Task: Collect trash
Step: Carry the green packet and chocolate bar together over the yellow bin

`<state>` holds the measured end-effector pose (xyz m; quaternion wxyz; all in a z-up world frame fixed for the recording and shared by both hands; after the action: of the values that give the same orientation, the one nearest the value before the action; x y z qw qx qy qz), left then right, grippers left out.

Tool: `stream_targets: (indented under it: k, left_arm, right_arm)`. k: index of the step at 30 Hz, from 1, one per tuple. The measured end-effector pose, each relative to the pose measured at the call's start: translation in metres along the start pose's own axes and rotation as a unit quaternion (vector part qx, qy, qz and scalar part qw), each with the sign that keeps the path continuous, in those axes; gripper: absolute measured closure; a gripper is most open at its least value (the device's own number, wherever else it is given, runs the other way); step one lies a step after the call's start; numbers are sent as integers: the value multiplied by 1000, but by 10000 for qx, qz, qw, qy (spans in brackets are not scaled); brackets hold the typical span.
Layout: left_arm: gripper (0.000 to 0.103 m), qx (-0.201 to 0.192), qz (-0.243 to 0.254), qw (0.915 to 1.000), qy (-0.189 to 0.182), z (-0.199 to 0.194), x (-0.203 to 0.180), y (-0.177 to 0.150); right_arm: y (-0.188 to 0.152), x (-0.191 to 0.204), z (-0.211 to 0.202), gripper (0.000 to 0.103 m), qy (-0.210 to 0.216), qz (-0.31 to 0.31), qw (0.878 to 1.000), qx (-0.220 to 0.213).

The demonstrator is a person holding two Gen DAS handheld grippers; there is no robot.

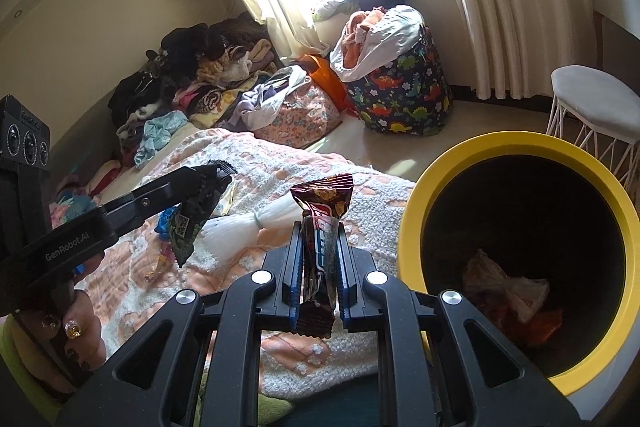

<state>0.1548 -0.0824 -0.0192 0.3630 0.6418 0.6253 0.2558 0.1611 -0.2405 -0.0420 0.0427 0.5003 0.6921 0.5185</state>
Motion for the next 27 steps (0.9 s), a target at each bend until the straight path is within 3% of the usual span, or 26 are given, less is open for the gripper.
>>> stream_targets:
  k: [27]
  left_arm:
    - [102,133,400,9983,-414,13,-56,-8]
  right_arm:
    - [10,-71,-44,89,-477,649,9948,-617]
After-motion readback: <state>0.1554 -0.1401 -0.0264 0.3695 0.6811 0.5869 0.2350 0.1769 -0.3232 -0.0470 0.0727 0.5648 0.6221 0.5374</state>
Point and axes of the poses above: each gripper's, at about its wrist camera, not at the fingertips, and z roughly the way its jaws point, x to its left, y to its top, the point moved 3 cm from there along z, roughly the way its jaws point, and after that the axes turned 12 degrees about y, right-handed, at the moved point
